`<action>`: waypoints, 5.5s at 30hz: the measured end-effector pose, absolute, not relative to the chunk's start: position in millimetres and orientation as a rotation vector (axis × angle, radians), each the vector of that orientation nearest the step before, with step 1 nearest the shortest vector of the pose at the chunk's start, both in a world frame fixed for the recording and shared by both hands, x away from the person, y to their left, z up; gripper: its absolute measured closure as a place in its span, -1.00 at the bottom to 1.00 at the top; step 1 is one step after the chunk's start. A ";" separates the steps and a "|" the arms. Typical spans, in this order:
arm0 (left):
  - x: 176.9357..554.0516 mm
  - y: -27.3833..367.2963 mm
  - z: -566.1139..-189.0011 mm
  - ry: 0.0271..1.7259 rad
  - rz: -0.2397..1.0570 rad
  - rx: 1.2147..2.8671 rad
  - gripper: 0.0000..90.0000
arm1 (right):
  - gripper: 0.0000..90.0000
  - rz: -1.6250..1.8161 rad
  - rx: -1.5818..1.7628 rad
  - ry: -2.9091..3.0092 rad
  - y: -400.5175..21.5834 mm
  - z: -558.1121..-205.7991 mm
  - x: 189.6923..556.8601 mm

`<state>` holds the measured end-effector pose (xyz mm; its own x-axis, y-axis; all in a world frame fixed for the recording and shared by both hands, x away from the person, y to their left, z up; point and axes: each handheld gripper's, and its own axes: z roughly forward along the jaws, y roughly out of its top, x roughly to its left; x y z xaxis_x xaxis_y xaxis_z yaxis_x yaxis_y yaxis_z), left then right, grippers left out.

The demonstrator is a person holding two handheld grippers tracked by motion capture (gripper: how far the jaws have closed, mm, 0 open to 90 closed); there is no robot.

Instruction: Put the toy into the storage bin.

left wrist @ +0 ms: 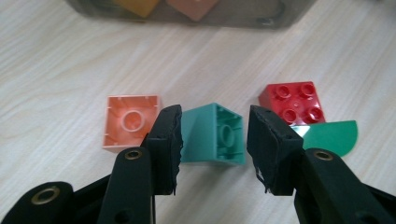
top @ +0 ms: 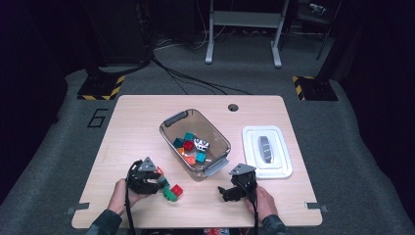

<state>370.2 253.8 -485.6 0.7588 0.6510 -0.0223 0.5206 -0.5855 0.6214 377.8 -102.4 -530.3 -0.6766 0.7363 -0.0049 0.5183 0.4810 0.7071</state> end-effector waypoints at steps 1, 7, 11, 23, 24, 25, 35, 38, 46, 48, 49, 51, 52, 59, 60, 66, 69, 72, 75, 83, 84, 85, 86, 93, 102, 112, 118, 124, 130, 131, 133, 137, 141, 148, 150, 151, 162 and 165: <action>370.8 253.5 -485.9 0.866 0.267 2.355 0.24 | -1.00 1.001 1.059 2.423 -102.4 -530.3 378.0; 374.5 252.4 -497.4 0.904 0.257 2.370 0.25 | -1.00 1.001 1.061 2.423 -102.4 -530.3 377.8; 375.5 252.1 -498.3 0.909 0.257 2.375 0.16 | -1.00 1.001 1.061 2.423 -102.4 -530.3 377.8; 373.7 243.2 -501.9 0.903 0.248 2.391 0.10 | -1.00 1.001 1.061 2.423 -102.4 -530.3 377.8; 373.8 243.2 -503.0 0.906 0.254 2.403 0.22 | -1.00 1.001 1.058 2.423 -102.5 -530.3 377.9; 374.0 244.5 -504.4 0.902 0.255 2.393 0.23 | -1.00 1.001 1.058 2.424 -102.5 -530.3 377.9; 373.2 255.4 -502.5 0.921 0.266 2.351 0.28 | -1.00 1.001 1.057 2.424 -102.5 -530.4 378.0; 372.9 257.5 -498.9 0.925 0.257 2.332 0.29 | -1.00 1.001 1.058 2.424 -102.5 -530.3 377.9; 376.0 269.1 -482.6 0.935 0.274 2.275 0.29 | -1.00 1.001 1.058 2.424 -102.5 -530.3 377.9; 377.2 271.6 -478.7 0.938 0.273 2.266 0.29 | -1.00 1.001 1.058 2.423 -102.5 -530.4 377.9; 378.0 273.0 -475.9 0.938 0.268 2.267 0.29 | -1.00 1.001 1.058 2.424 -102.5 -530.3 377.9; 379.1 274.6 -471.7 0.939 0.286 2.251 0.29 | -1.00 1.001 1.061 2.423 -102.4 -530.3 377.8; 379.7 275.6 -469.1 0.938 0.296 2.246 0.29 | -1.00 1.001 1.061 2.423 -102.4 -530.3 377.9; 382.5 281.2 -452.5 0.938 0.314 2.236 0.29 | -1.00 1.001 1.061 2.423 -102.4 -530.3 377.8; 383.0 281.8 -450.9 0.938 0.318 2.225 0.29 | -1.00 1.000 1.055 2.424 -102.5 -530.3 378.1; 385.1 284.7 -436.5 0.930 0.334 2.219 0.29 | -1.00 1.000 1.055 2.424 -102.5 -530.3 378.1; 386.5 286.3 -428.1 0.921 0.348 2.218 0.29 | -1.00 1.000 1.054 2.424 -102.5 -530.3 378.1; 388.1 288.3 -419.6 0.920 0.364 2.203 0.29 | -1.00 1.001 1.061 2.423 -102.4 -530.3 377.9; 390.7 289.7 -412.1 0.918 0.366 2.193 0.29 | -1.00 1.001 1.061 2.423 -102.4 -530.3 377.8; 395.5 285.0 -392.4 0.891 0.389 2.195 0.29 | -1.00 1.001 1.061 2.423 -102.4 -530.4 377.8; 396.0 284.1 -389.8 0.889 0.395 2.196 0.29 | -1.00 1.002 1.061 2.423 -102.4 -530.4 377.8; 396.5 283.0 -387.7 0.890 0.406 2.191 0.29 | -1.00 1.002 1.061 2.423 -102.4 -530.4 377.8; 397.4 282.2 -385.5 0.885 0.403 2.187 0.29 | -1.00 1.001 1.061 2.423 -102.4 -530.4 377.8; 404.3 270.1 -370.5 0.852 0.407 2.196 0.29 | -1.00 1.002 1.061 2.423 -102.4 -530.4 377.8; 416.3 249.0 -362.7 0.811 0.390 2.206 0.29 | -1.00 1.001 1.061 2.423 -102.4 -530.4 377.7; 431.8 211.9 -367.0 0.754 0.347 2.254 0.28 | -1.00 1.002 1.060 2.424 -102.4 -530.5 377.8; 434.3 192.2 -371.6 0.717 0.301 2.310 0.28 | -1.00 1.002 1.060 2.424 -102.4 -530.5 377.8; 434.7 186.2 -377.7 0.720 0.274 2.340 0.28 | -1.00 1.001 1.061 2.423 -102.4 -530.4 377.7; 433.3 186.0 -378.5 0.716 0.258 2.343 0.17 | -1.00 1.001 1.061 2.423 -102.4 -530.4 377.7; 432.7 187.5 -377.6 0.709 0.255 2.344 0.10 | -1.00 1.002 1.061 2.423 -102.4 -530.4 377.8; 430.5 189.8 -376.9 0.715 0.273 2.335 -0.08 | -1.00 1.002 1.061 2.423 -102.4 -530.4 377.7; 425.0 198.6 -373.6 0.742 0.305 2.306 -0.41 | -1.00 1.002 1.060 2.423 -102.4 -530.4 377.7; 417.3 212.4 -369.0 0.768 0.346 2.264 -0.60 | -1.00 1.001 1.061 2.423 -102.4 -530.4 377.7; 405.7 243.2 -372.0 0.839 0.402 2.205 -0.67 | -1.00 1.001 1.060 2.423 -102.4 -530.4 377.8; 403.1 251.2 -376.2 0.865 0.404 2.194 -0.68 | -1.00 1.001 1.061 2.423 -102.4 -530.4 377.7; 402.1 255.2 -378.5 0.874 0.409 2.191 -0.70 | -1.00 1.001 1.062 2.423 -102.4 -530.4 377.7; 397.9 278.9 -418.3 1.001 0.411 2.172 -0.85 | -1.00 1.002 1.060 2.424 -102.4 -530.4 377.8; 400.2 279.9 -434.2 1.041 0.399 2.184 -0.89 | -1.00 1.002 1.061 2.423 -102.4 -530.4 377.7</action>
